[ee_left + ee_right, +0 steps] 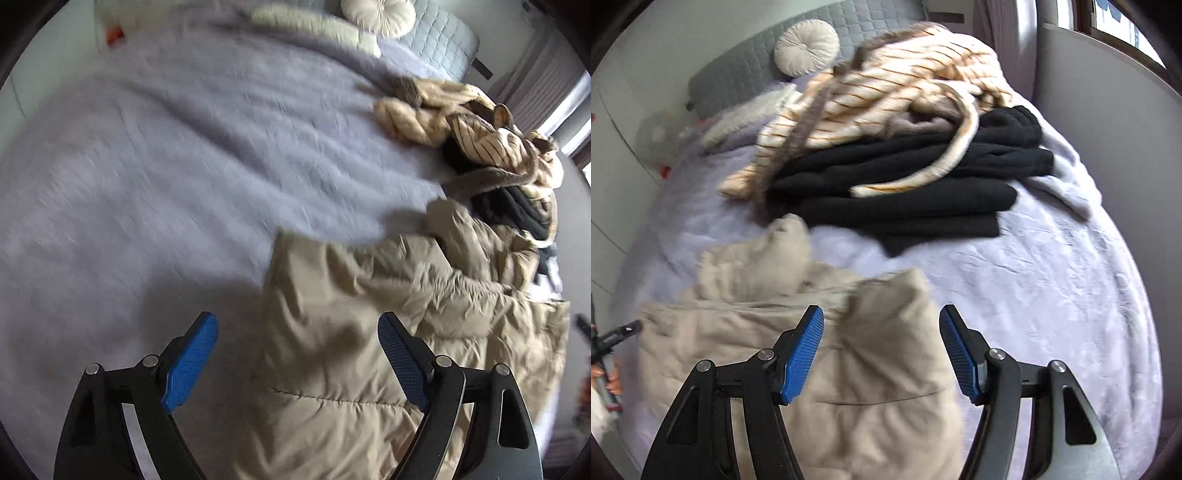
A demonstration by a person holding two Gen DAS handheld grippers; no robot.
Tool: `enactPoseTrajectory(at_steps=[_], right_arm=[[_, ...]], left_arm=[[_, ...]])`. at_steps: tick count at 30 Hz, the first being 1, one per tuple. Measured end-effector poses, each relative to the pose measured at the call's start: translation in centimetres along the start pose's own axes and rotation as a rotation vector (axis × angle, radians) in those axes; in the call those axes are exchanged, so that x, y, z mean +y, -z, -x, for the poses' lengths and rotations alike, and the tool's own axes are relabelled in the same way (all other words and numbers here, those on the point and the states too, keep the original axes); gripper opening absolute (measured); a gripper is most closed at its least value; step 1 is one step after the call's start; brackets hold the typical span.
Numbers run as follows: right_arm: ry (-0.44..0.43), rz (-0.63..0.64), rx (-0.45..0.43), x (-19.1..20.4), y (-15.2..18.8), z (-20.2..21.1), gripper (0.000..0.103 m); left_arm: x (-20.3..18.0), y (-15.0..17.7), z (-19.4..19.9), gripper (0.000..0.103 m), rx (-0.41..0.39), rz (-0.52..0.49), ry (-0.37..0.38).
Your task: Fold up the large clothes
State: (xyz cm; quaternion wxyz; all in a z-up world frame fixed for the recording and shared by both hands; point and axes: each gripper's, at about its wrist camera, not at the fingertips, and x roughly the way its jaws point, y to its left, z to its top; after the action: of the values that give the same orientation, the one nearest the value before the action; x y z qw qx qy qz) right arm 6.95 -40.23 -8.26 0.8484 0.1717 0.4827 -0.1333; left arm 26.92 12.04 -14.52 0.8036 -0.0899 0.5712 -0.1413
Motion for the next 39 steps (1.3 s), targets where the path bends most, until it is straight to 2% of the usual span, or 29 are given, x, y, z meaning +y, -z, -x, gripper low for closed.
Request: enactPoseTrajectory(at_steps=[2,3,4,5,7,8,11,14,16,19,21,23,24,26,27,29,31,33,35,36,37,39], right_arm=[[-0.058,-0.074,0.088,-1.9,0.3,-2.6,0.069],[-0.077,-0.113,0.136,-2.5,0.6,-3.9,0.069],[-0.091,-0.131,0.152,-2.5,0.5,-4.3,0.056],[-0.121,-0.14,0.157,-2.3,0.6,-4.7,0.029],[-0.104,-0.119,0.128,-1.3,0.3,-4.7,0.018],[-0.089,-0.111,0.119,-0.9,0.0,-4.9,0.016],[-0.016,-0.118,0.138,-0.7,-0.3,-7.1,0.014],[0.042,-0.127,0.179,-0.7,0.2,-10.5,0.015],[0.059,-0.162,0.193,-0.9,0.7,-11.6,0.017],[0.099,-0.176,0.162,-0.5,0.2,-9.7,0.023],[0.113,-0.16,0.106,-0.3,0.0,-7.1,0.024],[0.091,-0.137,0.007,0.2,0.0,-3.4,0.024],[0.036,-0.123,-0.02,0.8,0.1,-1.8,0.024],[-0.093,-0.099,-0.008,2.3,0.4,-0.6,0.023],[-0.163,-0.08,0.013,3.4,0.7,-0.6,0.022],[-0.292,-0.029,0.088,6.1,1.3,-1.9,0.022],[-0.308,0.031,0.139,8.4,1.9,-3.9,0.022],[-0.256,0.073,0.16,8.9,2.3,-5.9,0.022],[-0.174,0.088,0.148,8.1,2.2,-7.6,0.013],[-0.131,0.079,0.136,7.1,2.1,-8.2,0.013],[-0.109,0.069,0.126,6.3,1.9,-8.3,0.012],[-0.075,0.022,0.102,4.1,1.5,-8.9,0.0]], left_arm=[[0.4,0.2,-1.4,0.089,0.041,0.016,0.043],[0.3,0.3,-2.1,0.08,0.059,0.015,0.058],[-0.1,0.4,-2.4,0.066,0.069,0.009,0.071],[-0.6,0.4,-2.5,0.048,0.076,0.002,0.077],[-1.8,0.1,-2.2,0.034,0.037,-0.02,0.011],[-2.0,-0.2,-2.3,0.031,0.029,-0.021,-0.009],[-1.7,-1.2,-3.6,0.031,-0.009,0.045,-0.095],[-1.5,-1.5,-5.8,0.031,-0.013,0.101,-0.159],[-2.1,-1.5,-6.7,0.032,-0.016,0.096,-0.225],[-3.7,-1.6,-5.0,0.032,-0.047,0.047,-0.31],[-4.5,-1.5,-1.8,0.032,-0.121,-0.011,-0.292],[-4.7,-1.3,0.7,0.032,-0.158,-0.036,-0.232],[-5.0,-1.0,2.2,0.032,-0.161,-0.048,-0.154],[-6.1,-0.8,3.1,0.032,-0.134,-0.074,-0.035],[-7.1,-0.4,3.1,0.032,-0.109,-0.1,0.044],[-9.6,0.4,2.0,0.032,-0.054,-0.161,0.144],[-11.9,1.0,0.0,0.032,-0.031,-0.218,0.133],[-13.4,1.6,-2.7,0.032,-0.036,-0.255,0.039],[-13.3,1.8,-4.4,0.032,-0.065,-0.237,-0.011],[-12.9,1.7,-5.2,0.032,-0.074,-0.214,-0.031],[-12.4,1.4,-5.7,0.032,-0.079,-0.192,-0.032],[-11.6,0.9,-6.6,0.032,-0.088,-0.171,-0.027]])
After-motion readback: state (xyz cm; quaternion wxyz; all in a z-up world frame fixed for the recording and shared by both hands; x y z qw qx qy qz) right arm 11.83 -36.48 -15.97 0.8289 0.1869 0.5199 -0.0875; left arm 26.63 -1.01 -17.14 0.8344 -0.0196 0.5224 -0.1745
